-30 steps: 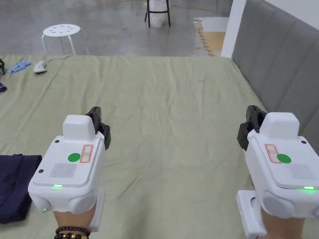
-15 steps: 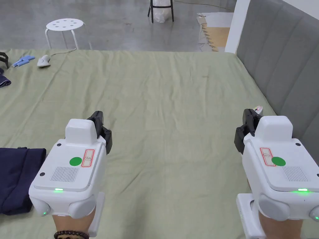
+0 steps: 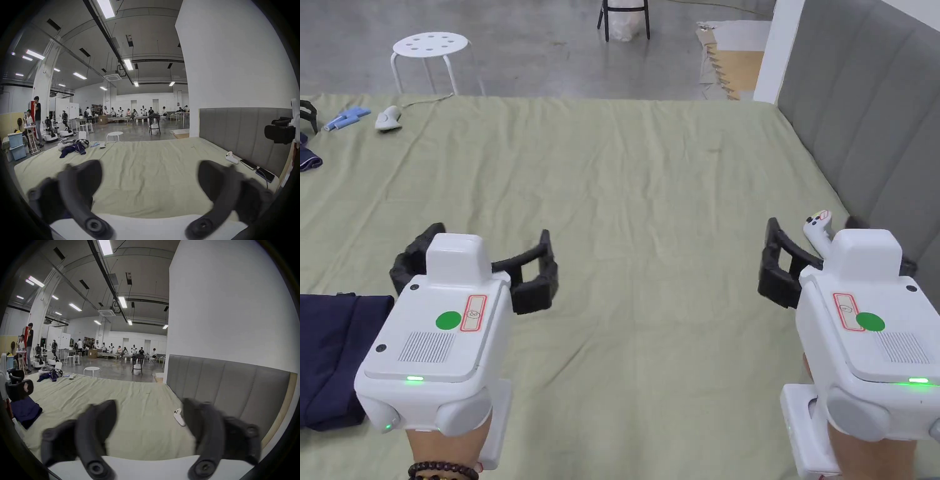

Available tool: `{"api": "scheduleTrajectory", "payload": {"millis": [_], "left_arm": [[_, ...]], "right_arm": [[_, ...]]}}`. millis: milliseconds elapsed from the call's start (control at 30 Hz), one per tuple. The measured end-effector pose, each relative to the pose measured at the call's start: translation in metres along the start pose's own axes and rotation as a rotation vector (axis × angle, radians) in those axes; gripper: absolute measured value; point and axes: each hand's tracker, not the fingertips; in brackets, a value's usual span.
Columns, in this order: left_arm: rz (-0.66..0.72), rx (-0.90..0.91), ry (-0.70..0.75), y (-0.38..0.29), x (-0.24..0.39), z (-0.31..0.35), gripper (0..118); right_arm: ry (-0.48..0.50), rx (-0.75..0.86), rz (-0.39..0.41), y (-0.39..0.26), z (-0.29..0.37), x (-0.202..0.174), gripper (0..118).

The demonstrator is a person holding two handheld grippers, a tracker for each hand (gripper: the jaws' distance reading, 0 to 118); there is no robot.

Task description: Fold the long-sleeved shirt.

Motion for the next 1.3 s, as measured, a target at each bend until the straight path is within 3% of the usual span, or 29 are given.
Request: {"api": "scheduleTrajectory", "payload": {"millis": [33,200,367,433,500,1300], "left_arm": [[-0.002,0.002,-0.004,0.000,0.001,0.000,111],[-0.027,0.025,0.009,0.000,0.002,0.001,111],[-0.029,0.028,-0.001,0.000,0.000,-0.002,111],[-0.038,0.031,-0.002,-0.002,0.001,-0.005,111],[-0.043,0.021,-0.003,-0.002,0.003,-0.006,111],[-0.020,-0.007,0.000,-0.002,0.003,-0.007,111]], "right_arm": [[0.003,-0.004,0.007,0.000,-0.002,-0.001,118],[-0.013,0.014,0.028,-0.002,-0.003,-0.005,118],[0.038,0.113,-0.050,-0.006,-0.010,-0.001,118],[0.011,0.166,-0.002,-0.008,-0.009,-0.001,118],[-0.008,0.125,0.057,-0.006,-0.009,-0.003,118],[0.007,0.077,0.020,-0.001,-0.010,0.000,118]]}}
